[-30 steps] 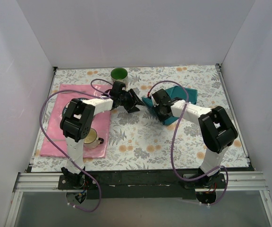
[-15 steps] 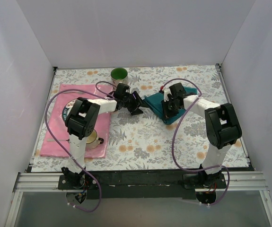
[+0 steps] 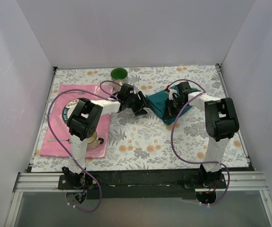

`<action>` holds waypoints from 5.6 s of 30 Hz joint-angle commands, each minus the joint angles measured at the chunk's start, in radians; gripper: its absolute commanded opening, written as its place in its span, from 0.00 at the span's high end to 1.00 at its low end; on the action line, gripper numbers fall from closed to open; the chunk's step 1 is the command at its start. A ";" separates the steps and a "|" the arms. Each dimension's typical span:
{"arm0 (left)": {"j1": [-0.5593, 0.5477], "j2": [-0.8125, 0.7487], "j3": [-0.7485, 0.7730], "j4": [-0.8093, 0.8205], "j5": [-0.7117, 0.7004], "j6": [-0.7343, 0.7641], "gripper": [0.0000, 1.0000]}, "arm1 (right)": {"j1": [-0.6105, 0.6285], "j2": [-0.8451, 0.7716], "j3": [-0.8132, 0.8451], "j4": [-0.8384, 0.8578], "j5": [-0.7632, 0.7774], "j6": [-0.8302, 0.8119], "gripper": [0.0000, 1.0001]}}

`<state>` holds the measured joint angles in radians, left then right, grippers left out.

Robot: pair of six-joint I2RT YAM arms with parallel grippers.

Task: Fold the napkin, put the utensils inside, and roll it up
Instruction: Roll the napkin with the utensil

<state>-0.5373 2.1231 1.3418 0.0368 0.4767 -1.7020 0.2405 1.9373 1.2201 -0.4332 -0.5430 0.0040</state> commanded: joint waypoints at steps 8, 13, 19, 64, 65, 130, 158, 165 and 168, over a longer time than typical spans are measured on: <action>-0.032 0.063 0.056 0.054 -0.067 -0.090 0.42 | -0.032 0.002 0.041 -0.029 -0.071 0.001 0.99; -0.044 0.081 0.066 0.084 -0.090 -0.114 0.35 | -0.030 0.002 0.039 -0.029 -0.074 0.002 0.99; -0.047 0.120 0.092 0.052 -0.099 -0.168 0.34 | -0.030 -0.003 0.045 -0.032 -0.071 0.002 0.99; -0.036 0.146 0.224 -0.121 0.000 -0.235 1.00 | 0.388 -0.236 -0.119 0.257 0.771 -0.199 0.30; -0.035 0.146 0.223 -0.121 0.002 -0.237 1.00 | 0.396 -0.236 -0.128 0.272 0.807 -0.203 0.30; 0.003 0.021 0.175 -0.158 -0.110 -0.004 0.50 | 0.048 0.081 0.016 0.168 -0.052 -0.047 0.99; -0.013 0.123 0.234 -0.123 -0.130 -0.091 0.97 | 0.143 -0.069 0.039 0.096 0.195 -0.042 0.79; -0.012 0.100 0.214 -0.114 -0.093 -0.104 1.00 | 0.240 -0.155 0.052 0.050 0.454 -0.068 0.46; -0.010 0.097 0.214 -0.115 -0.082 -0.116 1.00 | 0.272 -0.198 0.012 0.094 0.537 -0.076 0.36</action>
<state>-0.5461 2.2745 1.5646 -0.0849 0.3614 -1.8027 0.4789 1.8244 1.2430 -0.3641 -0.1661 -0.0505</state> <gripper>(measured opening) 0.022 0.602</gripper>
